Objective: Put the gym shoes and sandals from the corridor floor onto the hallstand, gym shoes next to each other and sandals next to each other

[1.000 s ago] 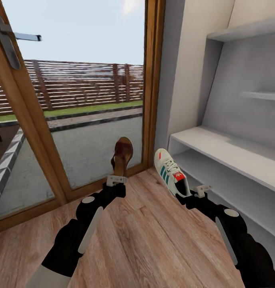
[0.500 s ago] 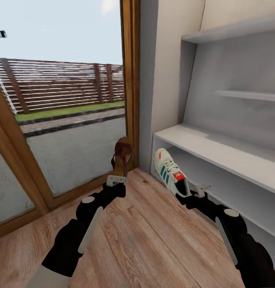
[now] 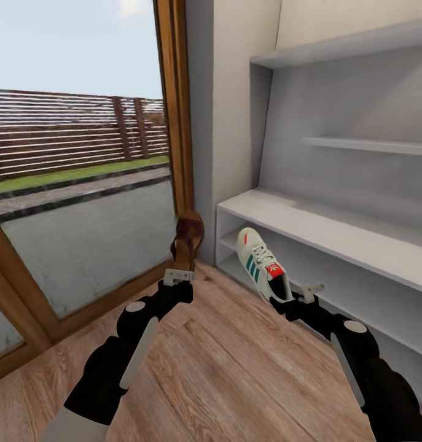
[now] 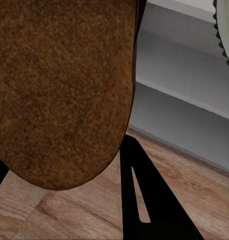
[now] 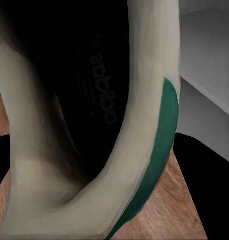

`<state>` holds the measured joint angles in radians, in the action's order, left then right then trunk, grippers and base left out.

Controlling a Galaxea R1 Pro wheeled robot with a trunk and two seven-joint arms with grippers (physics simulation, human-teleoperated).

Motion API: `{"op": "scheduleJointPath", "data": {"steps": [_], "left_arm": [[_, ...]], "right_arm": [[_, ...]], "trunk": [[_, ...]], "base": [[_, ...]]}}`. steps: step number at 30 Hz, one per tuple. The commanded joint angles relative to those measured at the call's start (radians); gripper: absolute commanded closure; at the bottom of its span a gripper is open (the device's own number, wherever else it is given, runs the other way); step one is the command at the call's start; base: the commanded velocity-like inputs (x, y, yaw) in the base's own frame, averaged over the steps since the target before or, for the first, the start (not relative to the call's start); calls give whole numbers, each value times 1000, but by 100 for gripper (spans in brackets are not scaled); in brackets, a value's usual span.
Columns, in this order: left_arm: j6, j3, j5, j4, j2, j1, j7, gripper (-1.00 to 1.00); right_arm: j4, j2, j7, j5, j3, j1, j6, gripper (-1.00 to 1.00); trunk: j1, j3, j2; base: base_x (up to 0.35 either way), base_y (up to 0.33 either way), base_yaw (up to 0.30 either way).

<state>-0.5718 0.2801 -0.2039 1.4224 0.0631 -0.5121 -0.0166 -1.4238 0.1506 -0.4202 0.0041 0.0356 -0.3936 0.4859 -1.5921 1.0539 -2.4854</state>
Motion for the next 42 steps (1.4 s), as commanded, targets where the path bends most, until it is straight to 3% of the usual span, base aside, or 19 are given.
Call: {"op": "scheduleJointPath", "data": {"steps": [1,15,28,42], "left_arm": [[-5,-1,-2,1,0,0,-2,100],[-5,-1,-2,1,0,0,-2,100],[-5,-1,-2,1,0,0,-2,100],[-5,-1,-2,1,0,0,-2,100]], "right_arm": [[-1,0,-5,0,1,-1,7,100],[-1,0,-5,0,1,-1,7,100],[-1,0,-5,0,1,-1,7,100],[-1,0,-5,0,1,-1,7,100]], "trunk": [[0,1,0],[0,1,0],[0,1,0],[0,1,0]], "base": [[192,276,-266],[83,95,-266],[167,263,-266],[15,50,-266]]}}
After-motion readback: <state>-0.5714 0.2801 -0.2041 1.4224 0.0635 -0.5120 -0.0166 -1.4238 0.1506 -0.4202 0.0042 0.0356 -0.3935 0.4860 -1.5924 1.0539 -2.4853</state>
